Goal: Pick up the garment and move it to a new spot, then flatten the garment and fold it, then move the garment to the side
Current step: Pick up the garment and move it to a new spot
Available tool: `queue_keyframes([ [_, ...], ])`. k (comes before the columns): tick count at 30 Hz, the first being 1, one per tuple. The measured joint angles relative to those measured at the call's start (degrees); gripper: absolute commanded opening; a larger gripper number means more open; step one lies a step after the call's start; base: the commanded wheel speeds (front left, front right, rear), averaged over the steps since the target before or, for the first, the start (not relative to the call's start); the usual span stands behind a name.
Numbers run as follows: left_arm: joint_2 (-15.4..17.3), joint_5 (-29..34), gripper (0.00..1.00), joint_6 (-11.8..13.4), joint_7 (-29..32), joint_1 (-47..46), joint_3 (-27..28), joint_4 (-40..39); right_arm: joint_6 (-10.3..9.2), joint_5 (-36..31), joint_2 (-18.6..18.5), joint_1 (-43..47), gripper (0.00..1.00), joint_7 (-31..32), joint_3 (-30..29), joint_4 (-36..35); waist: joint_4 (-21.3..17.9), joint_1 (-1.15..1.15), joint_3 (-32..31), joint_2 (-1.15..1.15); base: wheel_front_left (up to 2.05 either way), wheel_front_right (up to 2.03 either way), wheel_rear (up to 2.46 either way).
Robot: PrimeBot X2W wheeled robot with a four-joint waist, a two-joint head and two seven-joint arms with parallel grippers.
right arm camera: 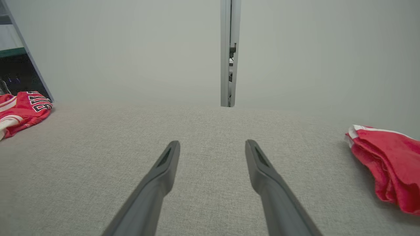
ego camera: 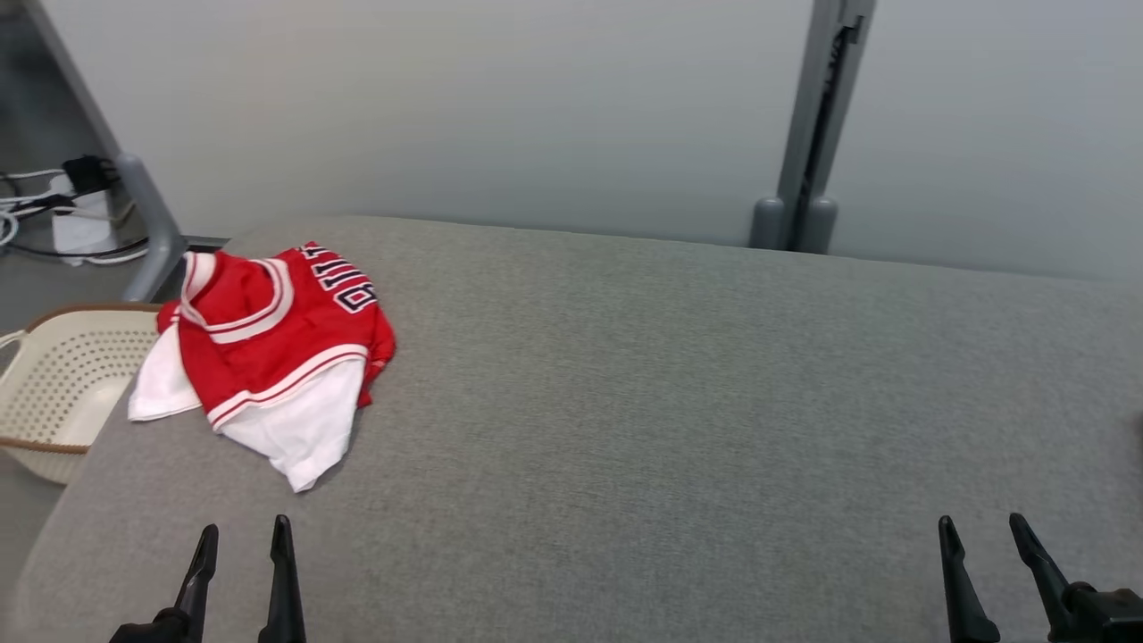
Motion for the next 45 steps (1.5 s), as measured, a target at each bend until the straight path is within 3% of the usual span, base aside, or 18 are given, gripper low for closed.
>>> queue_keyframes([
  [16, 0.0, 0.5, 1.0, -0.7, 0.0, 3.7, 2.7, -1.0, 0.0, 1.2, 0.0, 0.0, 1.0, 0.0, 4.8, 0.5, 16.7, 0.0, -2.4, 0.0, 0.0, 0.0, 0.0],
  [20, 0.1, -1.2, 1.0, -0.8, 0.0, 3.5, 1.2, -1.3, 0.0, 1.0, 0.1, 0.0, 1.0, 0.0, 5.3, 0.5, 15.6, 0.0, -2.2, 0.0, 0.0, 0.0, 0.0],
  [24, 0.1, -3.4, 1.0, -2.5, 0.0, 0.4, -3.0, 2.7, 0.0, -0.1, 0.1, 0.0, 1.0, 0.0, 4.8, 0.2, 13.5, 0.0, -1.0, 0.0, 0.0, 0.0, 0.0],
  [30, 0.2, -5.4, 1.0, -3.4, 4.1, -13.3, -5.2, 9.8, 0.0, -3.1, 0.1, -3.8, 1.0, 0.0, 3.8, -2.0, 10.8, 0.0, 4.8, 0.0, 0.0, 0.0, 0.0],
  [37, 0.2, -9.4, 1.0, -0.4, 10.3, -31.2, -3.0, 20.2, 0.0, -4.2, -1.5, -10.0, 1.0, 0.0, 2.3, -4.4, 7.6, 0.0, 15.0, 0.0, 0.0, 0.0, 0.0],
  [45, 4.6, -8.6, 1.0, 3.8, 12.7, -43.3, -0.9, 34.7, 0.0, -3.8, -3.1, -14.4, 1.0, 0.0, 2.8, -5.4, 2.6, 0.0, 24.1, 0.0, 0.0, 0.0, 0.0],
])
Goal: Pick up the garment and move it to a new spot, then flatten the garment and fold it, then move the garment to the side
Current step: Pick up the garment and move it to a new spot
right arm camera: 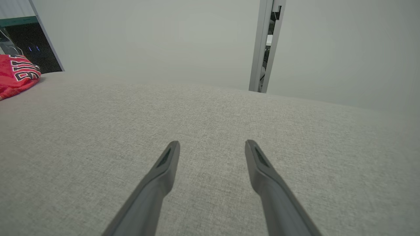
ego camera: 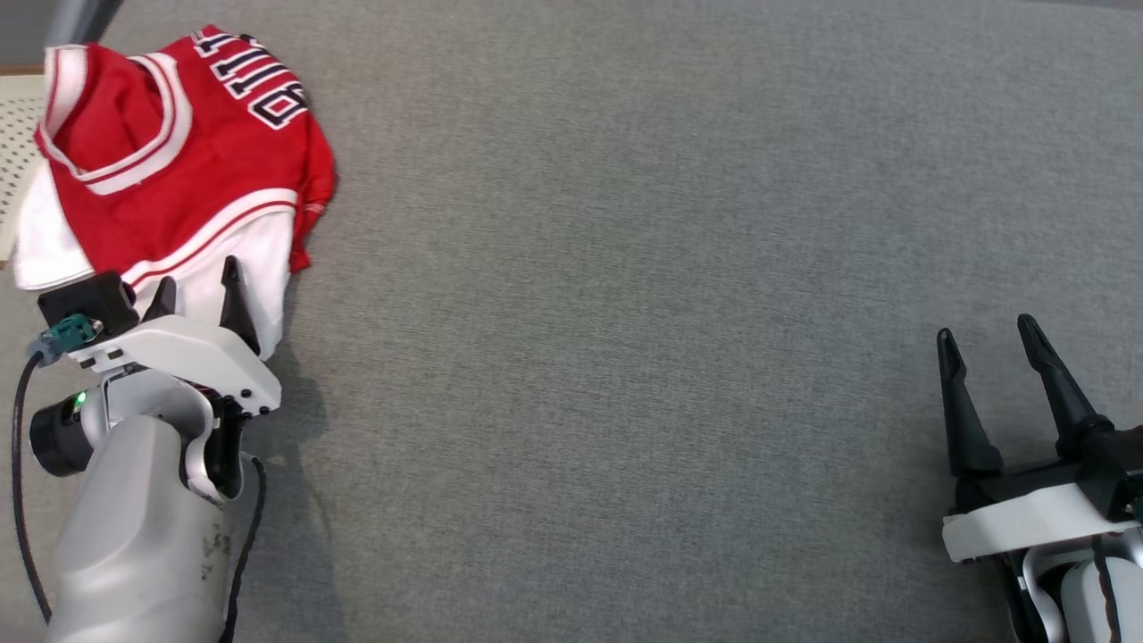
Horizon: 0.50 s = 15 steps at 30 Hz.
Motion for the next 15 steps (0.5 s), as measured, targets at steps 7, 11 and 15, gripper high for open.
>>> queue_keyframes([
  [7, 3.1, -1.5, 0.31, -0.7, 0.6, -2.8, 1.4, 9.8, 0.0, 0.4, 0.3, -0.2, 1.0, 0.0, 0.6, 0.2, -3.6, 0.0, 1.3, 0.0, 0.0, 0.0, 0.0],
  [11, 3.9, -2.5, 0.0, -3.0, 0.3, -3.1, 1.6, 12.7, 0.0, 0.7, 0.6, -0.2, 1.0, 0.0, 0.6, 0.6, -3.7, 0.0, 0.0, 0.0, 0.0, 0.0, 0.0],
  [15, 4.6, -3.4, 0.0, -5.4, -2.0, -3.0, 1.5, 12.2, 0.0, 0.9, 0.9, -0.2, 1.0, 0.0, 0.6, 0.9, -3.7, 0.0, -1.6, 0.0, 0.0, 0.0, 0.0],
])
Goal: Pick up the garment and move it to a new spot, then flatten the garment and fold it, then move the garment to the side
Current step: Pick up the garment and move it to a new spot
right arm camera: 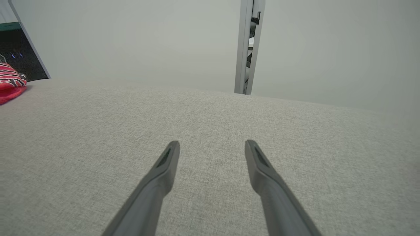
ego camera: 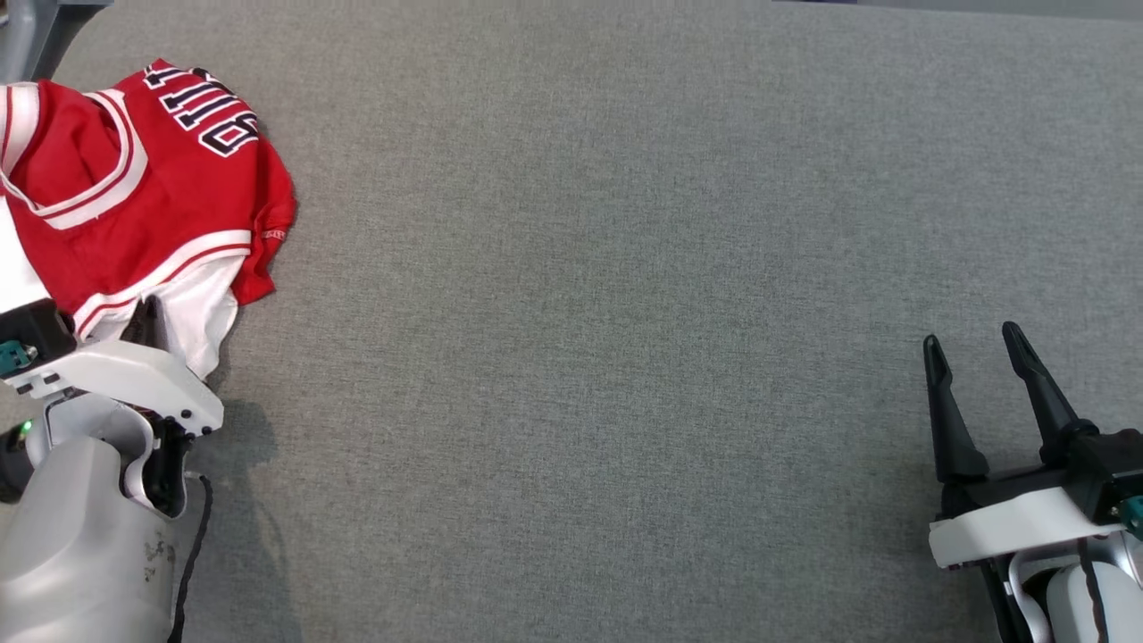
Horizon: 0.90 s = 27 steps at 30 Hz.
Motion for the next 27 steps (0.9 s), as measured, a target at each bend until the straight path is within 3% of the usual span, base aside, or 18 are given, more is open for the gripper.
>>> queue_keyframes([
  [4, 0.7, 1.6, 0.0, -1.5, -2.6, 0.8, -2.4, -5.8, 0.0, 0.1, 0.7, 1.1, 1.0, 0.0, 0.0, 0.3, -0.1, 0.0, -1.9, 0.0, 0.0, 0.0, 0.0],
  [8, -1.9, 2.3, 0.0, -2.5, -1.2, 2.8, -6.5, -17.1, 0.0, 0.4, 1.2, 2.2, 1.0, 0.0, 0.0, 0.7, -0.5, 0.0, -4.1, 0.0, 0.0, 0.0, 0.0],
  [14, -5.3, 2.6, 0.0, -3.0, 7.3, 6.8, -13.9, -41.1, 0.0, 1.0, 1.9, 2.8, 1.0, 0.0, 1.3, 1.2, -3.3, 0.0, -6.5, 0.0, 0.0, 0.0, 0.0],
  [15, -5.3, 2.6, 0.0, -3.0, 7.3, 6.8, -13.9, -41.1, 0.0, 1.0, 1.9, 2.8, 1.0, 0.0, 1.3, 1.2, -3.3, 0.0, -6.5, 0.0, 0.0, 0.0, 0.0],
  [16, -6.1, 2.5, 0.0, -3.0, 10.5, 7.7, -16.4, -48.7, 0.0, 1.3, 2.0, 2.7, 1.0, 0.0, 1.6, 1.3, -4.8, 0.0, -7.0, 0.0, 0.0, 0.0, 0.0],
  [18, -6.5, 2.3, 0.0, -3.0, 12.0, 8.0, -17.6, -52.4, 0.0, 1.4, 2.0, 2.7, 1.0, 0.0, 1.7, 1.3, -5.7, 0.0, -7.2, 0.0, 0.0, 0.0, 0.0],
  [19, -7.2, 1.9, 0.0, -2.7, 14.6, 7.9, -19.6, -58.7, 0.0, 2.2, 2.1, 2.5, 1.0, 0.0, 2.2, 1.4, -7.6, 0.0, -7.6, 0.0, 0.0, 0.0, 0.0],
  [27, -8.9, -3.9, 0.0, -1.5, 20.8, 4.0, -26.8, -71.4, 0.0, 4.9, 2.1, 2.5, 1.0, 0.0, 3.0, 1.9, -14.4, 0.0, -8.3, 0.0, 0.0, 0.0, 0.0],
])
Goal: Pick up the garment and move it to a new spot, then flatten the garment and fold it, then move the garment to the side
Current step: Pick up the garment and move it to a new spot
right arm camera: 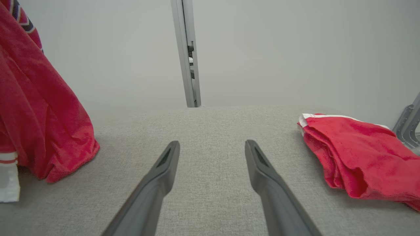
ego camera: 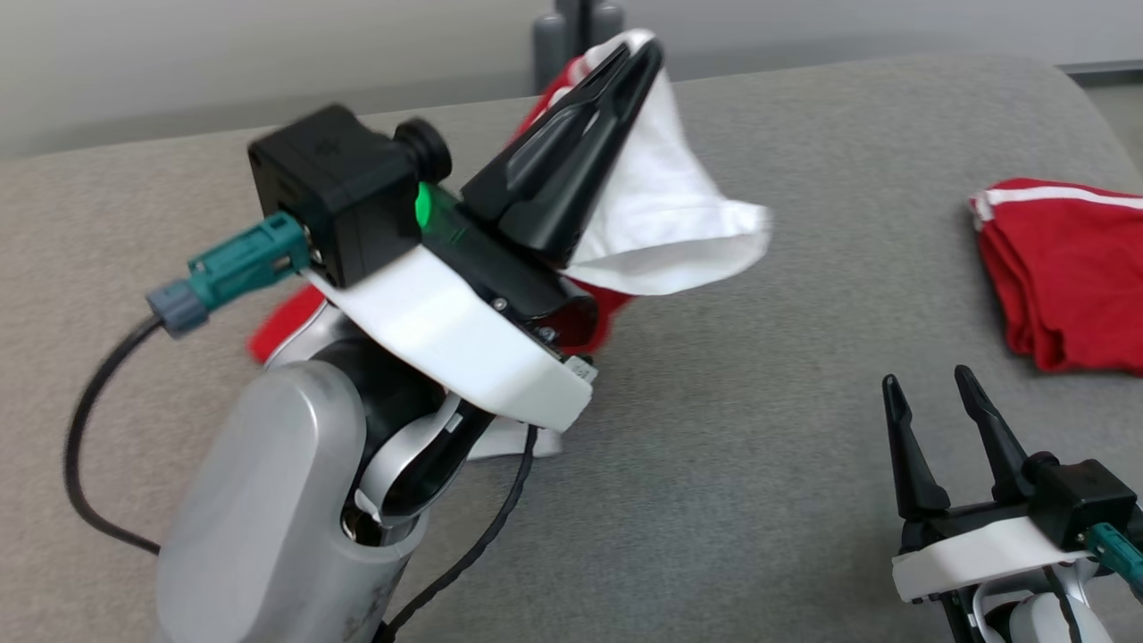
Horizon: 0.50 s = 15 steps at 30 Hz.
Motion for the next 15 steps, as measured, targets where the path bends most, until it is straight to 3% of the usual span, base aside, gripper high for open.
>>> queue_keyframes([
  [6, -0.3, -4.7, 0.0, 2.9, 1.9, -6.7, -2.4, -2.2, -0.01, 1.6, 0.0, 0.0, 1.0, 0.0, -0.2, 0.3, -5.0, 0.0, 0.3, 0.0, 0.0, 0.0, 0.0],
  [10, -0.2, -5.1, 0.0, 5.0, 2.0, -8.1, -1.6, 1.9, 0.0, 2.3, 0.0, 0.1, 1.0, 0.0, 0.3, 0.6, -7.0, 0.0, 0.6, 0.0, 0.0, 0.0, 0.0],
  [15, 4.8, -1.6, 0.0, 6.5, 0.0, -3.8, 0.9, 13.3, 0.0, 3.1, 0.0, 0.1, 1.0, 0.0, 1.0, 0.7, -8.1, 0.0, 0.8, 0.0, 0.0, 0.0, 0.0],
])
